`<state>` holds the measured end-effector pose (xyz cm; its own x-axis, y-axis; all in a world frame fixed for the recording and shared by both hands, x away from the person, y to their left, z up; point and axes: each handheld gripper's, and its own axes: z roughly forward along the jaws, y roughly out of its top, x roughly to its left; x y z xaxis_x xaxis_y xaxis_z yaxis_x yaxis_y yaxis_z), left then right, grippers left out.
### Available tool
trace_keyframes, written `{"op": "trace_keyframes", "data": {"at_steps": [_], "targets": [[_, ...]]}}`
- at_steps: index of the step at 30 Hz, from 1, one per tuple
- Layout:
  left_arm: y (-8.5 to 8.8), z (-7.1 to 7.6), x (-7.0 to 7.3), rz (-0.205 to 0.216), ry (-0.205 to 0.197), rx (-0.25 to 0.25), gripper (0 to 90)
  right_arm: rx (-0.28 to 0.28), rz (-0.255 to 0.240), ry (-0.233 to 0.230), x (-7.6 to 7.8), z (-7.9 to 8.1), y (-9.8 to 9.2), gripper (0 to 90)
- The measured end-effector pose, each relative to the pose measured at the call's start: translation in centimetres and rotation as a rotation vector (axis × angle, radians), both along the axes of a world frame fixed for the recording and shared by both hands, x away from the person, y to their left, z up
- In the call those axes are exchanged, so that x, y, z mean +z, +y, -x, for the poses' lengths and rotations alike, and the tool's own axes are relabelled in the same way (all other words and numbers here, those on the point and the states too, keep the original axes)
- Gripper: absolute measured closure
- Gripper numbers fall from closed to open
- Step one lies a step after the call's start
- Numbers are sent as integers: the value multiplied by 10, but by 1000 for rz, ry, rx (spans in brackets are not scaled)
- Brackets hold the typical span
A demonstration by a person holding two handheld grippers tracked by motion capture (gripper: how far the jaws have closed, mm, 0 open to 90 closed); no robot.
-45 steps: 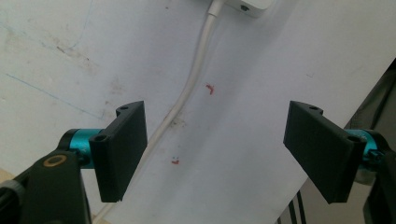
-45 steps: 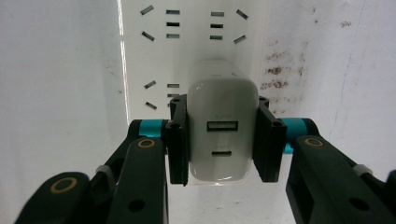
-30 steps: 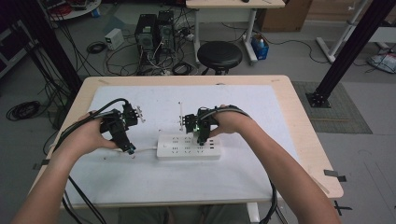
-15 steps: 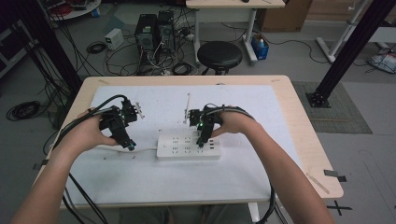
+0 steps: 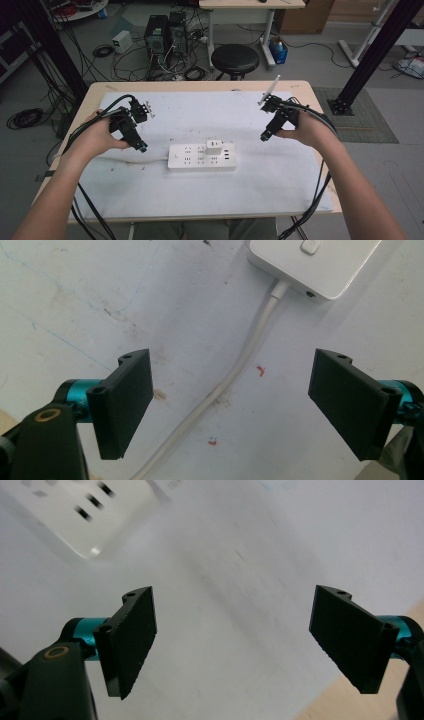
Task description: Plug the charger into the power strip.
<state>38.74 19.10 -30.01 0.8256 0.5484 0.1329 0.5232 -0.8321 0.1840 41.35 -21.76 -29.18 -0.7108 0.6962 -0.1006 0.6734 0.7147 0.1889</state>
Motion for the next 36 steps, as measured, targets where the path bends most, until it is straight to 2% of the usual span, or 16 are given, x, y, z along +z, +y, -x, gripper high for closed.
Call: {"op": "trace_keyframes", "data": {"at_steps": [2, 3, 7, 8, 14, 15, 21, 29, 36], "targets": [[-2, 0, -1, 2, -4, 11, 180, -18, 9, -3, 0, 2, -4, 187], [-5, -1, -2, -5, -7, 7, 180, -46, 9, -11, 1, 5, -11, 187], [-7, -3, 0, -7, -25, 10, 181, -67, 15, -24, 5, 11, -14, 187], [-8, -2, -1, 11, -32, 22, 181, -72, 14, -29, 7, 12, -14, 187], [-13, 0, 0, -21, -24, -4, 181, -62, 16, -37, 11, 17, -10, 187], [-14, 1, 0, -9, -30, 1, 181, -61, 14, -34, 11, 18, -10, 187], [-16, 3, 1, -4, -32, -2, 181, -67, 20, -31, 9, 17, -12, 187], [-18, 5, 1, -17, -25, -10, 181, -71, 14, -33, 6, 16, -13, 186], [-21, 7, -1, -4, -30, -7, 181, -65, 14, -39, 4, 18, -13, 186]]}}
